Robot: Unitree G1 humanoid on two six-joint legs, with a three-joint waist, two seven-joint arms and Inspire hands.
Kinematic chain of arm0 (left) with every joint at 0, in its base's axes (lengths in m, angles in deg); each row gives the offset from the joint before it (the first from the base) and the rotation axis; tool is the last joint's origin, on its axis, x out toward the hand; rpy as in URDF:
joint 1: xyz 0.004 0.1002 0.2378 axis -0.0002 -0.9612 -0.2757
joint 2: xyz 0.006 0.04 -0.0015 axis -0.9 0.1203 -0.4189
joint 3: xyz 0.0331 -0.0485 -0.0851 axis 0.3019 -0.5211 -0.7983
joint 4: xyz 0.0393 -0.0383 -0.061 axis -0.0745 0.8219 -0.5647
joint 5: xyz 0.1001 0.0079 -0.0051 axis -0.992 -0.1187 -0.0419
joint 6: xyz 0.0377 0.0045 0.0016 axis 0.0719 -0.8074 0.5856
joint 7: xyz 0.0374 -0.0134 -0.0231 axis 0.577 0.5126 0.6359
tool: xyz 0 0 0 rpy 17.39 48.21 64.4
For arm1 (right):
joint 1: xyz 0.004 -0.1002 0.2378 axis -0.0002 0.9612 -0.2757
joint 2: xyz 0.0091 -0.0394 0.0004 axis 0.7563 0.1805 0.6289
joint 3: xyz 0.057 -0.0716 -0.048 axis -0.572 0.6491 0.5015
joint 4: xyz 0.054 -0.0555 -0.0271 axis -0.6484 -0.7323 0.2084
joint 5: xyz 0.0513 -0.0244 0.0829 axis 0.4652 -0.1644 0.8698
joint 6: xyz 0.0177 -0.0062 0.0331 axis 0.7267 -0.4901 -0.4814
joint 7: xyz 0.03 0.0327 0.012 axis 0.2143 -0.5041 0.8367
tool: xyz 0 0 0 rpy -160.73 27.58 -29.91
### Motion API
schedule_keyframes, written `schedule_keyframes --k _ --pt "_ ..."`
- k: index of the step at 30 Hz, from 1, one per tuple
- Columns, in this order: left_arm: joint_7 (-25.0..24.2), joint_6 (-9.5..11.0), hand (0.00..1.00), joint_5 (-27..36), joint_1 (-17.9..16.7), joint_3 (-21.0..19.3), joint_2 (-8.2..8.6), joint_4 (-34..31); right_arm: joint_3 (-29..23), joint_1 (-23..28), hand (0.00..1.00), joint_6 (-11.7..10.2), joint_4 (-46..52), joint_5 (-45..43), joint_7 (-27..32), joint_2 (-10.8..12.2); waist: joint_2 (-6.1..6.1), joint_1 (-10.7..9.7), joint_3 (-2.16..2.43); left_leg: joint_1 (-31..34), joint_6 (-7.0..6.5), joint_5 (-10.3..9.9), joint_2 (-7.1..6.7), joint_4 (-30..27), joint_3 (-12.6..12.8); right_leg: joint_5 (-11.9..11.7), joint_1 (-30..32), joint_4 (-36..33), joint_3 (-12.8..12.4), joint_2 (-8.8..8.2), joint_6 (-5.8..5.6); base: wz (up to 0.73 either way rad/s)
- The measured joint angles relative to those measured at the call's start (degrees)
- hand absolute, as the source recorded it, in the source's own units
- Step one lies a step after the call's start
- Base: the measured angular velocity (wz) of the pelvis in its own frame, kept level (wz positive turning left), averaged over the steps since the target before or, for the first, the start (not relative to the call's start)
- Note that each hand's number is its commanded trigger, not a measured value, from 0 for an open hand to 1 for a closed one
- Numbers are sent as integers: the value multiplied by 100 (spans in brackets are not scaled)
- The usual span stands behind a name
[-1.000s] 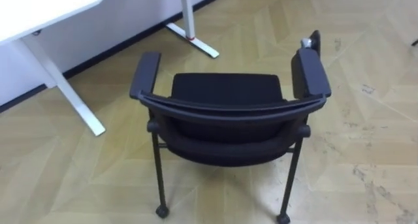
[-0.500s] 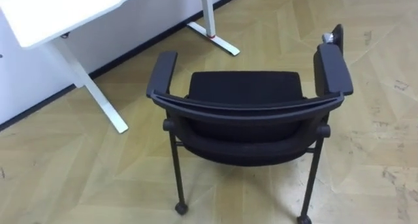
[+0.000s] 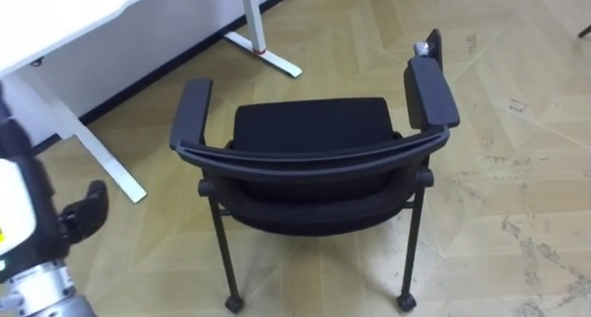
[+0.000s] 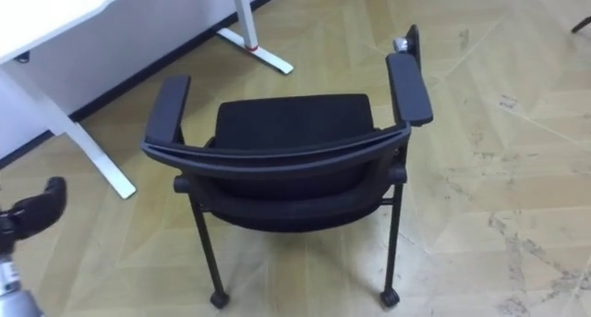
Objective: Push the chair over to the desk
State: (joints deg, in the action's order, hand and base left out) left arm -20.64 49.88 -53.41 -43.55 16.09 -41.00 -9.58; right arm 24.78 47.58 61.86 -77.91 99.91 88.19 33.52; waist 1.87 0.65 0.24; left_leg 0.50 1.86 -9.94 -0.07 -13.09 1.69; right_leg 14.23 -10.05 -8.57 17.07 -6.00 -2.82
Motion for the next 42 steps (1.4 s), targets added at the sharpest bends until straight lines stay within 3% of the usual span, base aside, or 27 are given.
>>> schedule_keyframes --k 9,16,22,35,42 --pt "-140 85 0 -623 -41 589 -251 -6 -72 -101 0 -41 -110 -31 -405 -85 24 -97 14 -40 0 0 36 -2 114 -11 31 -18 -138 9 13 -7" --pt "-607 94 0 -610 -129 1203 -430 -3 -48 -220 0 -47 -114 4 -470 -94 9 -204 12 -1 -1 -1 40 -1 143 -26 109 -10 -276 13 8 -7" --pt "-848 108 0 -616 -141 1474 -591 -2 -43 -233 0 -47 -111 -24 -469 -103 18 -215 18 -14 0 0 40 29 142 -27 116 -8 -291 12 11 -1" --pt "-963 41 0 -623 -189 1765 -643 -2 128 -232 0 -44 -109 -2 -549 -106 47 -264 36 -40 -1 0 37 50 150 -32 121 -11 -379 12 15 -1" --pt "-962 21 0 -614 -189 1807 -643 3 123 -229 0 1 -113 3 -579 -108 51 -338 33 -132 -1 -1 60 99 308 -55 141 -21 -578 12 6 -13"
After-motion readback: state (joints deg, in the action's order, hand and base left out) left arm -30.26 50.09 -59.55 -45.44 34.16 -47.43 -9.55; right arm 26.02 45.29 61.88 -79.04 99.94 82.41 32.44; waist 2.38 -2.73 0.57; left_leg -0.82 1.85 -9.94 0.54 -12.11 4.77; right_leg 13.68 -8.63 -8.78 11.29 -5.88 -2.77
